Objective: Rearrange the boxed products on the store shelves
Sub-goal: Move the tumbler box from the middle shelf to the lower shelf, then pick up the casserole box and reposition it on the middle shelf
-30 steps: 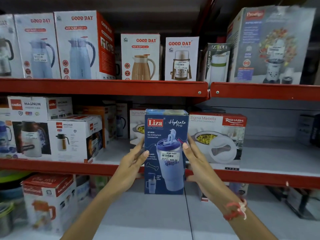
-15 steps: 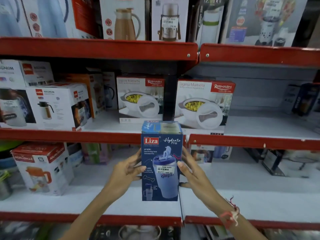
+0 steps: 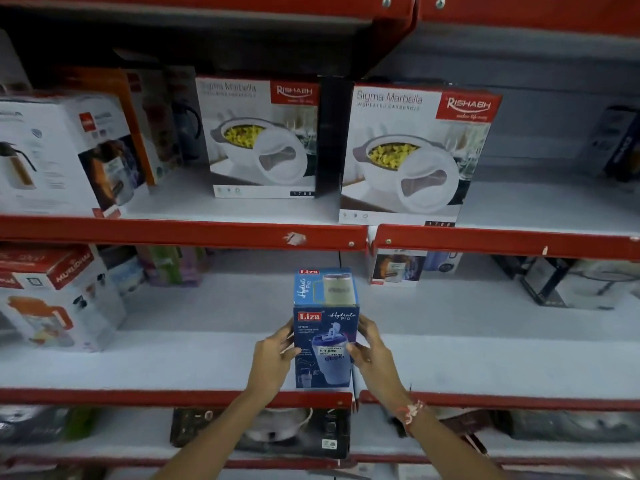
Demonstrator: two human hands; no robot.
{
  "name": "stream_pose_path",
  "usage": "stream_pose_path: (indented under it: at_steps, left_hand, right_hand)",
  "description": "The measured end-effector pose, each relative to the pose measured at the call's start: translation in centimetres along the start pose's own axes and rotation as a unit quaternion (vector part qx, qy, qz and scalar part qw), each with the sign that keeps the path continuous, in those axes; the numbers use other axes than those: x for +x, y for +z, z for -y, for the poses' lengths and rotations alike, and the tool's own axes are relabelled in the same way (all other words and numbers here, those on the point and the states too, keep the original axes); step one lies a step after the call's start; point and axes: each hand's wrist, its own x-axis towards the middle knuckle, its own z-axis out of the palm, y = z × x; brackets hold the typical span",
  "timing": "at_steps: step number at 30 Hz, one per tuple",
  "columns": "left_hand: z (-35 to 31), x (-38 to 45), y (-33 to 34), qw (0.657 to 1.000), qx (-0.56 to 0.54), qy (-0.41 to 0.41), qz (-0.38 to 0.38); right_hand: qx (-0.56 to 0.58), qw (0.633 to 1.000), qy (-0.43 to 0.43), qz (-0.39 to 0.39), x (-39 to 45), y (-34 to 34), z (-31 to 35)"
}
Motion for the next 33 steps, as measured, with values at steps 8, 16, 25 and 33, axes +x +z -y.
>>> stream_pose_path:
  at_steps: [8, 16, 25, 33]
  left_hand:
    - [1.7, 1.9, 2.1, 0.999, 0.005, -0.034, -0.028]
    - [-0.7, 0.7, -1.2, 0.998, 0.008, -0.012, 0.064]
    - [-10.6, 2.1, -7.2, 0.984, 0.081, 0.154, -0.023]
    - [-19.5, 8.9, -6.0, 0.972, -0.028, 0.222, -0.074]
  right_hand:
    - [-0.015, 1.000, 0.012, -0.021, 2.3, 0.4, -2.2]
    - [-0.115, 0.993, 0.003, -0.008, 2.5, -1.8, 0.0]
    - [-0.125, 0.981, -0.141, -0.050, 3.2, -7.4, 12.7]
    - [-0.073, 0.938, -0.216, -0.262, 9.0, -12.1, 18.2]
